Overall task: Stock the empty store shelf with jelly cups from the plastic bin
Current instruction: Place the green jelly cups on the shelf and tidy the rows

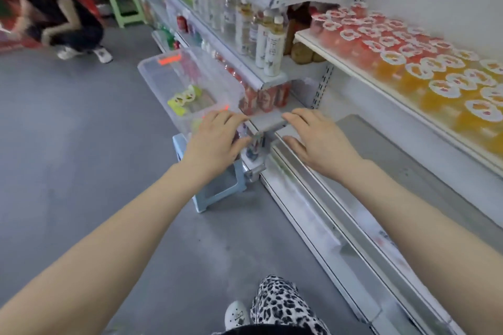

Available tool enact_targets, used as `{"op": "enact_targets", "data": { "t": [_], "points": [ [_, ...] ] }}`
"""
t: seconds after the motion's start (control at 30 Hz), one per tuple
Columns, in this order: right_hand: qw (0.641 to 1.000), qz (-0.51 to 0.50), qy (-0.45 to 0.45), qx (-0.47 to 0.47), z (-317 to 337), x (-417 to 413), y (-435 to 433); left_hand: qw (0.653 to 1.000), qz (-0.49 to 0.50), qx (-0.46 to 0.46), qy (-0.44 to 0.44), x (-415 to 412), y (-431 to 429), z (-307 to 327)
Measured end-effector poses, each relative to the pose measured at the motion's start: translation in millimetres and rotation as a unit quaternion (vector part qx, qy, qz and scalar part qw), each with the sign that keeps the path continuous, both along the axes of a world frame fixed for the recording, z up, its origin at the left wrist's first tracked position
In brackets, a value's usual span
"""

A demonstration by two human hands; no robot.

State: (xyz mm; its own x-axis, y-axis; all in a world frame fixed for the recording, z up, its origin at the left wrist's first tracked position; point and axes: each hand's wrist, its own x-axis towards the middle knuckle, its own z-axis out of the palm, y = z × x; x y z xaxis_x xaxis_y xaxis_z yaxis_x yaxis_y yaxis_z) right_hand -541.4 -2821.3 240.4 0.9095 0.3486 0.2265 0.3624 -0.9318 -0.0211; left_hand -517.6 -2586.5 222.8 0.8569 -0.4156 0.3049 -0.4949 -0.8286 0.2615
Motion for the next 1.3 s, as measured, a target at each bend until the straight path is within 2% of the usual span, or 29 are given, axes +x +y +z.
{"op": "enact_targets", "data": {
  "t": [0.23,0.47,0.7,0.8,0.93,1.03,1.1,1.2,1.3],
  "points": [
    [0.997,0.062,0.03,0.016,-30,93,69,0.997,0.075,0.005,0.024,60,72,-26],
    [0.993,0.091,0.054,0.044,-59,205,112,0.991,0.119,0.006,0.058,158,122,-46],
    [0.987,0.083,0.12,0.071,-87,310,135,0.988,0.112,0.04,0.097,280,147,-68],
    [0.982,0.057,0.163,0.07,-104,335,142,0.984,0.101,0.04,0.143,320,151,-85],
    [0.974,0.014,0.209,0.083,-130,354,155,0.973,0.031,0.103,0.202,369,150,-119],
    [0.963,-0.025,0.255,0.08,-149,368,169,0.956,-0.037,0.156,0.247,406,147,-147],
    [0.95,-0.055,0.3,0.061,-157,376,176,0.932,-0.103,0.209,0.279,426,145,-164],
    [0.93,-0.116,0.347,0.039,-164,379,186,0.874,-0.212,0.297,0.32,446,139,-188],
    [0.917,-0.189,0.351,0.019,-169,380,192,0.815,-0.319,0.356,0.326,455,128,-214]
  ]
}}
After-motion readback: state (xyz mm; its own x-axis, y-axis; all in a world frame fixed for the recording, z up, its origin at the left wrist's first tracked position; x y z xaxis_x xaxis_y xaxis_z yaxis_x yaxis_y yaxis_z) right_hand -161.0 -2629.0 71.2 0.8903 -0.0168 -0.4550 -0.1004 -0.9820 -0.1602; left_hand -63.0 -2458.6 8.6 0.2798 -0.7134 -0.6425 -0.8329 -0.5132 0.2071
